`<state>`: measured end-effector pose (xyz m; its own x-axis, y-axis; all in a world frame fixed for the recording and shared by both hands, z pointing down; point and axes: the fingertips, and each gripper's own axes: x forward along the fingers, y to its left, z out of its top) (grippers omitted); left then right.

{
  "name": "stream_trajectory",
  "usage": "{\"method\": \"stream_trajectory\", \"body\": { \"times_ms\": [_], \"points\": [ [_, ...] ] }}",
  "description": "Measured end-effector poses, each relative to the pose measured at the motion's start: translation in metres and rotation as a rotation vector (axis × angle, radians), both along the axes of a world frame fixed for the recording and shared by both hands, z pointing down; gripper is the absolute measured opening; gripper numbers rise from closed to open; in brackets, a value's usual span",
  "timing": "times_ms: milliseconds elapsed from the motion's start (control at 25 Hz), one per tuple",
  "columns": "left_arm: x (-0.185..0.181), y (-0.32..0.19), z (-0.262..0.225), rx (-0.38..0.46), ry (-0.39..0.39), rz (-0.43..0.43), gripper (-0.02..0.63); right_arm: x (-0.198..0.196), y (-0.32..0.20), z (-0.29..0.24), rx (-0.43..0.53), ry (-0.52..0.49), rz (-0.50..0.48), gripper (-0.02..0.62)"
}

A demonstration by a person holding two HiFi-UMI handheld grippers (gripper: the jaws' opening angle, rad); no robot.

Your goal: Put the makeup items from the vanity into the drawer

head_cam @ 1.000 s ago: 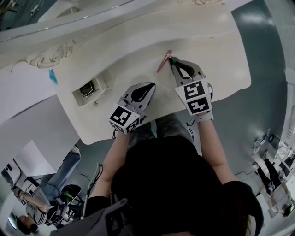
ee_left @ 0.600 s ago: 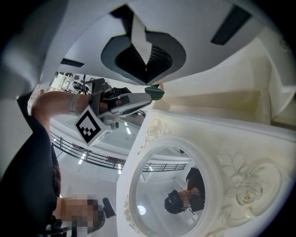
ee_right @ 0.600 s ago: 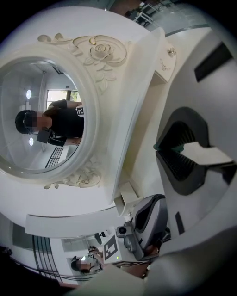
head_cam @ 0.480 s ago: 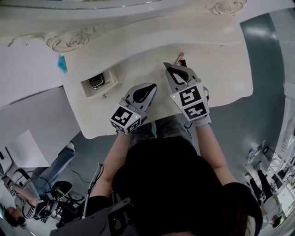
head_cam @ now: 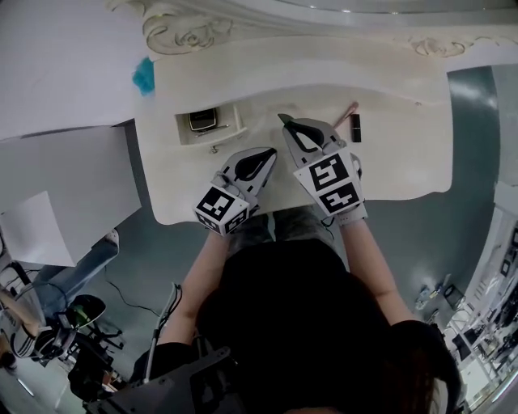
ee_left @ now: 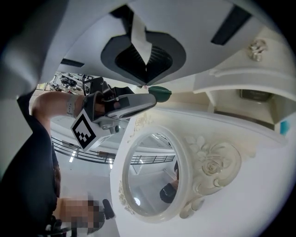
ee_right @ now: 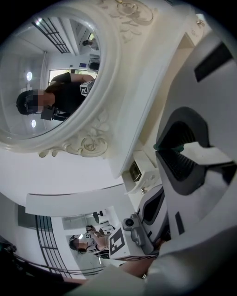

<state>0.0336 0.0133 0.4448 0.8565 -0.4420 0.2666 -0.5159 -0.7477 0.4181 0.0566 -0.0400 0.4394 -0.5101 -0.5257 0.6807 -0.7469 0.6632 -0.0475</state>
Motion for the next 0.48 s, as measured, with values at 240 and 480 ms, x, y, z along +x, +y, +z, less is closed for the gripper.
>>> {"method": "stream_trajectory", "body": {
  "times_ms": [240, 480],
  "points": [
    [-0.043, 0.000, -0.002, 0.005, 0.003, -0.077, 0.012, -0.046, -0.005, -0.008, 0.021, -0.005, -0.071, 0.037],
    [-0.079, 0.000, -0.006, 0.012, 0.008, -0.137, 0.012, -0.092, -0.008, -0.018, 0.047, -0.005, -0.148, 0.037]
  ]
}}
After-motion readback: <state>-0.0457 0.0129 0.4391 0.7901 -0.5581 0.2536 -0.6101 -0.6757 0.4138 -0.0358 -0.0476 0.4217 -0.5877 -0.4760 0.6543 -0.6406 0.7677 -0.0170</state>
